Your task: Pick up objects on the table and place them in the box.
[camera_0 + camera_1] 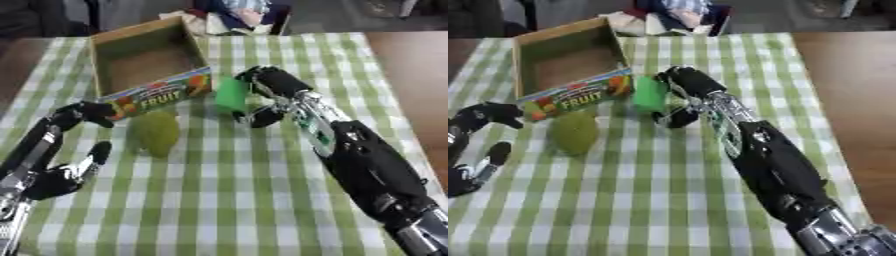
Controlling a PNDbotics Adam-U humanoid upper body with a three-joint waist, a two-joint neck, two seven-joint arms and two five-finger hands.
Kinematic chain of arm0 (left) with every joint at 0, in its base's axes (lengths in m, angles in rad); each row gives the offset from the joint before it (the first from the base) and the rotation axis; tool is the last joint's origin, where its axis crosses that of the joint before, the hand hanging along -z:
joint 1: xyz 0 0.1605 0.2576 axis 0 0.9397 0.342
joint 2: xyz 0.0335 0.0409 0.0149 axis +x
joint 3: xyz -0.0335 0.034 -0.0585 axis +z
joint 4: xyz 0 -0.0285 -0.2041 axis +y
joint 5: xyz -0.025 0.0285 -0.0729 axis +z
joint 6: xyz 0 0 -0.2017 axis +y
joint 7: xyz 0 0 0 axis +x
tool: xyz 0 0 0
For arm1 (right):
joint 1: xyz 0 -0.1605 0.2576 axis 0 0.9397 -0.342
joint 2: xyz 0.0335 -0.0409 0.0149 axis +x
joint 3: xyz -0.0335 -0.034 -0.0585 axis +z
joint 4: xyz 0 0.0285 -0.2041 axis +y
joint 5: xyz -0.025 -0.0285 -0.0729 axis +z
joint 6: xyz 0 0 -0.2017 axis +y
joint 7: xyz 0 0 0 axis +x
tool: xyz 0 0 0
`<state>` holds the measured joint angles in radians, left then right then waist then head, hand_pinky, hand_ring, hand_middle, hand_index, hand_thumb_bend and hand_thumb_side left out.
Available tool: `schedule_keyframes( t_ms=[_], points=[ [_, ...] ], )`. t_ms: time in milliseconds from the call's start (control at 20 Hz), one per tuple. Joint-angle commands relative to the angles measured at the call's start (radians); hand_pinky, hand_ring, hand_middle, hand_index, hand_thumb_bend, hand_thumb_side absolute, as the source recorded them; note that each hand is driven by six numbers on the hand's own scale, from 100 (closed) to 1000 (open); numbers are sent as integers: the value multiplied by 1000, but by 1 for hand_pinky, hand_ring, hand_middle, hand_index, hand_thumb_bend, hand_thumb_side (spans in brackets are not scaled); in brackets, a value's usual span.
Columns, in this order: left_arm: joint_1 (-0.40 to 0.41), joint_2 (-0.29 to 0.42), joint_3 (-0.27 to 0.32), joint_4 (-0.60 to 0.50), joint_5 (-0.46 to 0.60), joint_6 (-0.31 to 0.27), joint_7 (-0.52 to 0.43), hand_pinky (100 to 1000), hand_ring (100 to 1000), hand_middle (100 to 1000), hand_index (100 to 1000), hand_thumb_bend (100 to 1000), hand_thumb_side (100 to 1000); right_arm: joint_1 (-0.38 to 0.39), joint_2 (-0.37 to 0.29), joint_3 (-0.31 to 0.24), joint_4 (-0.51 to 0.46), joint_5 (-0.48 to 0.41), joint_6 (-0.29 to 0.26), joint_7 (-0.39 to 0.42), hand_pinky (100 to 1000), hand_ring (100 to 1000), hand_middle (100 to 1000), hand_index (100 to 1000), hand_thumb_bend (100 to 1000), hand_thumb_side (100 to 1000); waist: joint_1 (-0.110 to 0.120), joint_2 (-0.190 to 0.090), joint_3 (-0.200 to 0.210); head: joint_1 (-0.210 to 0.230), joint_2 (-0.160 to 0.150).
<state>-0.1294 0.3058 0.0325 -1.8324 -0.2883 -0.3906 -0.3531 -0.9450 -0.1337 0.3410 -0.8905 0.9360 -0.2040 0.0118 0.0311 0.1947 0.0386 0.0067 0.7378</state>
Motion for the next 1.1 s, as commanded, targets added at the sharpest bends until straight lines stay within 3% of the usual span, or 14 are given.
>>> schedule_keyframes(
  t_ms=[50,350,550,900,1100],
  points=[
    [-8,15,2,-19,20,-4,-2,812,674,721,873,234,668,-41,-37,6,-67,-58,16,-7,590,597,397,589,125,273,0,-13,5,-3,-3],
    [-24,15,-8,-31,51,-10,-11,807,668,715,869,222,651,-118,-98,13,-160,-144,57,41,598,599,403,593,126,253,-8,-5,40,-22,-18],
    [-61,13,-25,-49,83,-17,-20,801,664,709,866,230,623,-169,-119,-3,-176,-158,81,53,603,602,409,598,127,246,-15,5,89,-60,-43],
    [-153,-5,-65,-87,165,-18,-55,794,661,706,865,243,586,-228,-119,-48,-122,-126,86,61,617,613,428,619,116,251,-25,18,193,-148,-101],
    [-187,-19,-86,-97,203,-14,-81,793,661,706,865,245,580,-238,-99,-77,-58,-95,74,73,623,623,442,634,101,272,-26,19,244,-187,-119]
  ],
)
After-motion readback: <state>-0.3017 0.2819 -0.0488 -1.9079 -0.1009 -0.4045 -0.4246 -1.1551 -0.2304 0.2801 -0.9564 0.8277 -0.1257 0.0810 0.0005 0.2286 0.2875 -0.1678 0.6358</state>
